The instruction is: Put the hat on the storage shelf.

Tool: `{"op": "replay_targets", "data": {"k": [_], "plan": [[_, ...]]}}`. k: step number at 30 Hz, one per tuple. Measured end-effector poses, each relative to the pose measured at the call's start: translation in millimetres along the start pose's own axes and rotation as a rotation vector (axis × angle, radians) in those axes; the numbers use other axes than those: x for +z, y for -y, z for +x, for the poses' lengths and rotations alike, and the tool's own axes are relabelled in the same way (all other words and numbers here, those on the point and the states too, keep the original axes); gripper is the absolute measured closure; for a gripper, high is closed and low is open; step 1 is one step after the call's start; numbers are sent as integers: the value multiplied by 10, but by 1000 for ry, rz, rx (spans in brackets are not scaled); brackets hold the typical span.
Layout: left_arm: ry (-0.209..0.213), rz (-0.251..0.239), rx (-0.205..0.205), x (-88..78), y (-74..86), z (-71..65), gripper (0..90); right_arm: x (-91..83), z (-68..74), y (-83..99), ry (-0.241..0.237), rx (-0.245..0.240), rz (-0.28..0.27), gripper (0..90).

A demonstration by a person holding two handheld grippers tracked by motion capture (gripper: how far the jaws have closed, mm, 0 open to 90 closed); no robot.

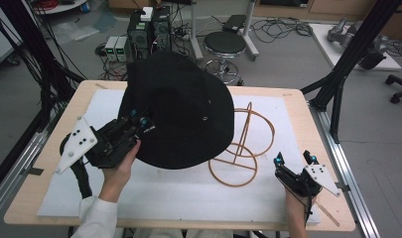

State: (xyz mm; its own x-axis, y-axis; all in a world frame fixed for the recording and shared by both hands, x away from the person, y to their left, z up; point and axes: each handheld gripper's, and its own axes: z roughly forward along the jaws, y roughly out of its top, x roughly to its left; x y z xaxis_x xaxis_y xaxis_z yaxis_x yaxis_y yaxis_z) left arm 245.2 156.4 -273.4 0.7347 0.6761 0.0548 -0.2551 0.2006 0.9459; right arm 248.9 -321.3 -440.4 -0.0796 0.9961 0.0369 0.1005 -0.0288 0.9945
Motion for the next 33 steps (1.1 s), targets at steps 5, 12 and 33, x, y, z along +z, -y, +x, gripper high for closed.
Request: {"op": "replay_targets", "data": {"k": [5,12,33], "plan": [[15,-11,-11,136,21,-40,869,-7,14,-8,-5,-4,-11,109],[40,-17,-12,311,23,-97,869,-8,21,-10,-11,-8,-6,110],[118,15,-59,932,93,-375,869,-6,53,-9,-35,-16,-10,110]]}}
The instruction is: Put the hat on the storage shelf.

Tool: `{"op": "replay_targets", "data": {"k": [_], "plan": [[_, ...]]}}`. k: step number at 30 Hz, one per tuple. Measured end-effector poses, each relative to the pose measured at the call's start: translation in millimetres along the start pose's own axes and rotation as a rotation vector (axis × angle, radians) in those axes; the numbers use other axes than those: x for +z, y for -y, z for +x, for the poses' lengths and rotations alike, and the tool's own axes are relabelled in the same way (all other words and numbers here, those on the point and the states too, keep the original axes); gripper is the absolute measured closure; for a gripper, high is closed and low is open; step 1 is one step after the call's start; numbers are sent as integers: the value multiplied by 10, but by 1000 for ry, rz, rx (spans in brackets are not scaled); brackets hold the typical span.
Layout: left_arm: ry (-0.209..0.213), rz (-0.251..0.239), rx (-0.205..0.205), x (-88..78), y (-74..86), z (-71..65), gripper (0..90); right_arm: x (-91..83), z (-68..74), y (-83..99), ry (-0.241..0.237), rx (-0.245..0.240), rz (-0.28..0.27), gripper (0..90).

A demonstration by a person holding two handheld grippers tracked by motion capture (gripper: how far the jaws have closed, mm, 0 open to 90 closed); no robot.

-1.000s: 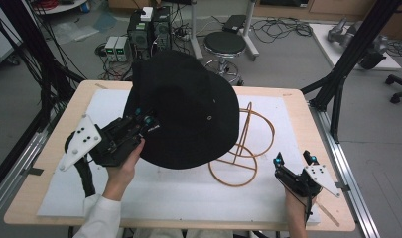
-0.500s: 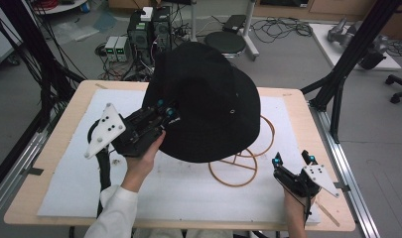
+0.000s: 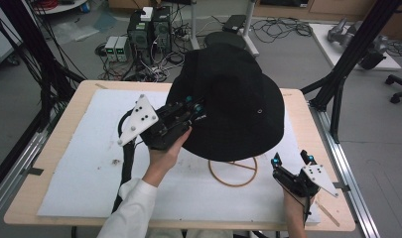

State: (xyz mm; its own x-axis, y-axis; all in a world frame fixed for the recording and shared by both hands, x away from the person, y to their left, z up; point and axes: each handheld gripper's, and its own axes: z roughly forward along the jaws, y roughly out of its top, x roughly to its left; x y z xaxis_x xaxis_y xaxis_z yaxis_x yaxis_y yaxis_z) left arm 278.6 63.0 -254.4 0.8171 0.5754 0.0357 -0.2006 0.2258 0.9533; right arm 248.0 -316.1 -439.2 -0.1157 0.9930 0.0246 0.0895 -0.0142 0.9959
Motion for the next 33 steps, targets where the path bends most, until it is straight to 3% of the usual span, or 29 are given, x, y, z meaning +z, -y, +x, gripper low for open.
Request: {"op": "replay_targets", "data": {"k": [5,13,18,22,28,33], "plan": [[27,-10,-23,154,-11,-53,869,0,2,-2,-1,2,-1,110],[63,30,-52,460,-2,-138,869,14,6,-3,-4,0,-2,110],[85,109,-72,615,81,-143,868,13,9,-4,-2,5,-5,110],[92,170,-52,659,179,-173,868,8,5,-4,-2,5,-4,110],[86,262,-64,703,284,-169,868,10,8,-4,-5,9,-2,110],[88,268,-82,677,358,-170,868,17,6,-2,-2,6,2,110]]}}
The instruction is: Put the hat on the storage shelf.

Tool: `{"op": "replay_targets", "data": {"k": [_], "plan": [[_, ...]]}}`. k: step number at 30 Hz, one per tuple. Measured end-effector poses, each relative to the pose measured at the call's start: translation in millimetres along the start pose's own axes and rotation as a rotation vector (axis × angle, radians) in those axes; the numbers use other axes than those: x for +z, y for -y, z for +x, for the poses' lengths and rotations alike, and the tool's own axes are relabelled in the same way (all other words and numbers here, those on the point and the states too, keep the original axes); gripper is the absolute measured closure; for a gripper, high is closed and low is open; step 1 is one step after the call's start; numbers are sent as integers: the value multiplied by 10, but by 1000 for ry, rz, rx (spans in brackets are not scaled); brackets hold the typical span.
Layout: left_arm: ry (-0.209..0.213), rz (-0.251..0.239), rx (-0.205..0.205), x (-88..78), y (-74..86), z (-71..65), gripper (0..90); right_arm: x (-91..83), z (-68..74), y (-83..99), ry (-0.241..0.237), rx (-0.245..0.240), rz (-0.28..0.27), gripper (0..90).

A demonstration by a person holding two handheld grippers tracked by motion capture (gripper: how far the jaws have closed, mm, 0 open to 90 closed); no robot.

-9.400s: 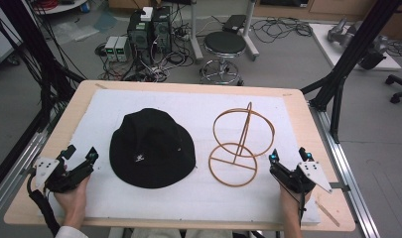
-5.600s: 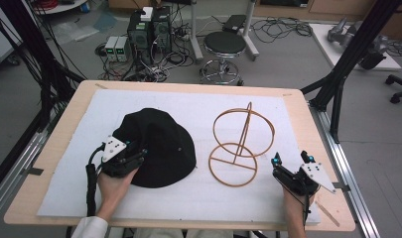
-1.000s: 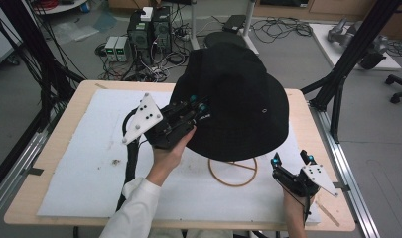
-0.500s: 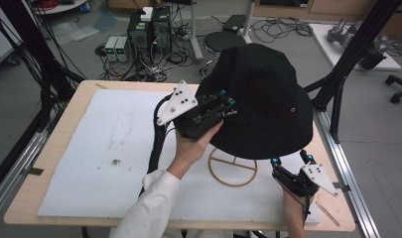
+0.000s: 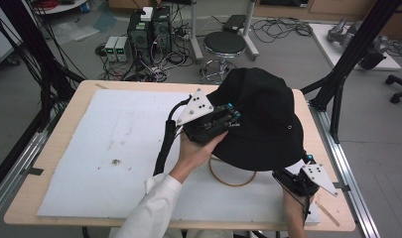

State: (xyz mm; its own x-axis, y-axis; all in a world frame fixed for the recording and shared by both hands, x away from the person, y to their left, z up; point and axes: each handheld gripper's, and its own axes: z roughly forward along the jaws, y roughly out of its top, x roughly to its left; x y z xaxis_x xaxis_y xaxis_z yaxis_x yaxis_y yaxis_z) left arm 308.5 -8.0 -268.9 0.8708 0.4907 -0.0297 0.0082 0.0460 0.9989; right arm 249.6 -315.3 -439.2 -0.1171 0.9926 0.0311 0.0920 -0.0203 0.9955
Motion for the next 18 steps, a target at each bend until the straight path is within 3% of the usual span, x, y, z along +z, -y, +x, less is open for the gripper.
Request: {"op": "replay_targets", "data": {"k": [3,11,18], "plan": [[14,30,-5,1,9,-18,868,-1,-5,-3,4,-1,-5,110],[12,82,61,-18,57,-143,867,-6,1,-3,10,12,-10,110],[10,124,37,-70,81,-133,862,-9,4,-2,10,13,-6,110]]}}
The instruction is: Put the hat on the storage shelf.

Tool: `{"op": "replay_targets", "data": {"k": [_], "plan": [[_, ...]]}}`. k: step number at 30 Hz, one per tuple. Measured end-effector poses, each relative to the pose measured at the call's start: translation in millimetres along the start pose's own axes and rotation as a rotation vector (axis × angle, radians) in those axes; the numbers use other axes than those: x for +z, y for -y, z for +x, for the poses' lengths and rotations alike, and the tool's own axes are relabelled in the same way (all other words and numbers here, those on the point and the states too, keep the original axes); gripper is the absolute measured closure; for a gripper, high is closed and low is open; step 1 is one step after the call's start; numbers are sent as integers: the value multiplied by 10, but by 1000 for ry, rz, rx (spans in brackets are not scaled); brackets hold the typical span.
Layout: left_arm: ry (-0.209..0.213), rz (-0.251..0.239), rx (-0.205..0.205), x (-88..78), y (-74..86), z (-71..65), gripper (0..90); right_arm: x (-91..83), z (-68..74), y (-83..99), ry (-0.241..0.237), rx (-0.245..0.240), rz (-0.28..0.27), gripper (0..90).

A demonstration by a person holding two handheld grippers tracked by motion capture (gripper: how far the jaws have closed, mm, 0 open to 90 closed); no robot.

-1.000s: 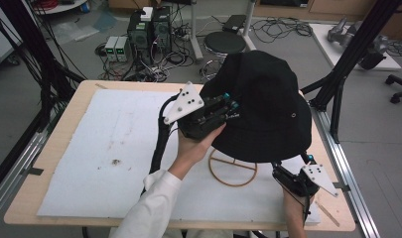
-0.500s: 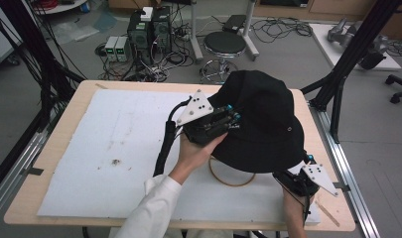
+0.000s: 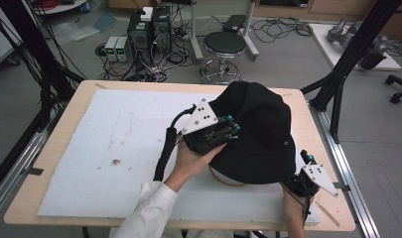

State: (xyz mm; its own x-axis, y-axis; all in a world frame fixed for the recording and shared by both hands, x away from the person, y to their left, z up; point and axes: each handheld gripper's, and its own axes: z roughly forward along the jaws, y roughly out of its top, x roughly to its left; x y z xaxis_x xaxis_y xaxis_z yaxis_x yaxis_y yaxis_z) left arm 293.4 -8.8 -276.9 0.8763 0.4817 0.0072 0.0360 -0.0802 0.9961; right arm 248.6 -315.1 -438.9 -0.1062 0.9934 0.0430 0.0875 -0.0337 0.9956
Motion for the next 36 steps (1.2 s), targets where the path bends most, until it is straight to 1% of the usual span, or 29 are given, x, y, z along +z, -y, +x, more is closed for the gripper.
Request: {"op": "replay_targets", "data": {"k": [3,8,12,13,15,16,18,20,23,26,28,31,36], "plan": [[1,7,-4,-16,42,-7,854,1,3,1,-1,0,-1,110],[-1,-2,-13,-49,120,-13,839,2,1,4,-3,-6,1,110],[-8,-5,1,-57,163,-7,821,0,6,4,-4,-4,5,110],[-9,-2,5,-56,168,2,806,1,5,4,-3,-6,4,110],[-23,1,1,-51,174,24,731,1,6,4,-4,-5,5,110],[-17,-2,-6,-52,175,39,709,1,8,4,-4,-5,4,110],[-20,-6,-8,-53,176,51,689,2,11,5,-7,-8,4,110],[-36,-10,-1,-55,174,51,626,5,10,6,-9,-10,7,110],[-59,-32,1,-65,172,45,525,5,9,6,-9,-10,6,110],[-71,-51,5,-84,175,44,491,3,9,5,-9,-6,6,110],[-79,-58,0,-94,177,52,443,3,6,5,-8,-7,3,110],[-81,-71,-4,-112,171,67,403,-3,6,4,-9,-4,5,110],[-73,-82,-12,-168,153,79,381,-1,1,7,-8,-2,6,110]]}}
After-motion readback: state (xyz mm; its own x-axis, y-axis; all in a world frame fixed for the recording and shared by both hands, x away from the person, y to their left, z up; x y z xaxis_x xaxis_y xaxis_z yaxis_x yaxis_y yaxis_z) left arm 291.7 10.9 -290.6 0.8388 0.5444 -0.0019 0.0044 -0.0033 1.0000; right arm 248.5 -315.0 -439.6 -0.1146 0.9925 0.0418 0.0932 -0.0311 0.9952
